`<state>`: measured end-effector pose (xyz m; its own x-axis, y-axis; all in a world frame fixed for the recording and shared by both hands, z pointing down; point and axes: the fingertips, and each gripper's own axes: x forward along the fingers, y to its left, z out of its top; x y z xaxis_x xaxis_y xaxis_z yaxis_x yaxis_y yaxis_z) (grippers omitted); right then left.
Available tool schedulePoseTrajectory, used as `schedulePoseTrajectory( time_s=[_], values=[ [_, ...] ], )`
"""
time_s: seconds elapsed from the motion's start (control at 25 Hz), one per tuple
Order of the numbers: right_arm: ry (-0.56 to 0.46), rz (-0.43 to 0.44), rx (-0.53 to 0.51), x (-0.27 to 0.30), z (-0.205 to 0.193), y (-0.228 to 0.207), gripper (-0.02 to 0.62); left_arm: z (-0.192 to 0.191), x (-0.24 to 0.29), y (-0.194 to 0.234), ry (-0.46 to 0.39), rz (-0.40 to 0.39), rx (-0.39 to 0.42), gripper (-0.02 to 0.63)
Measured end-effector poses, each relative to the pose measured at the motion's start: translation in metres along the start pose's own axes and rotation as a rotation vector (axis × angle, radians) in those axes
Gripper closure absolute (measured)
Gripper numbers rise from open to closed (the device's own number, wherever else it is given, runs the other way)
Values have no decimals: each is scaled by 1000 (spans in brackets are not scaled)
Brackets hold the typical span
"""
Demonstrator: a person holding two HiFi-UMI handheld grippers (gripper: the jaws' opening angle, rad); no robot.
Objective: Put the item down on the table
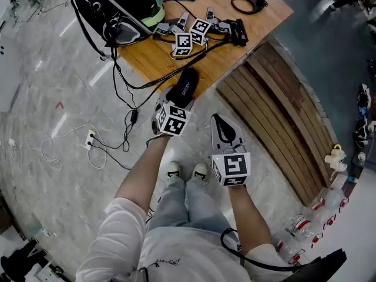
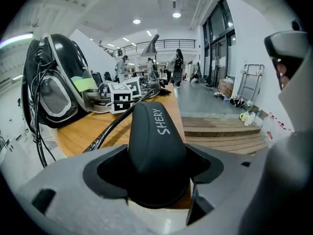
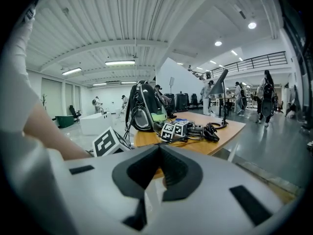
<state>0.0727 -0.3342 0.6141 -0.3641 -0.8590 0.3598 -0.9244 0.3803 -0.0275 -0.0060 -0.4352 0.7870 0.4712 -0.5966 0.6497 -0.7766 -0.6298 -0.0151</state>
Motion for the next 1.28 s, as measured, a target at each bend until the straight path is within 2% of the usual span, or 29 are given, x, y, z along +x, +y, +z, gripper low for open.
schedulePoseTrajectory(
  time_s=[0.24,0.68,1.12,1.2,1.28],
  values=[
    [11,15,3,0,-5,1,591,-3,0,-3,-2,-9,20,238],
    [19,37,-4,1,-8,8,591,-7,-9,-9,-5,-3,32,233],
    [16,27,19,-6,-1,9,591,2,-64,-11,-82,89,47,236],
    [14,30,23,-14,7,15,591,5,-82,-12,-100,103,7,293],
    [8,43,11,-24,17,25,591,13,-105,-12,-129,125,-26,417]
  ],
)
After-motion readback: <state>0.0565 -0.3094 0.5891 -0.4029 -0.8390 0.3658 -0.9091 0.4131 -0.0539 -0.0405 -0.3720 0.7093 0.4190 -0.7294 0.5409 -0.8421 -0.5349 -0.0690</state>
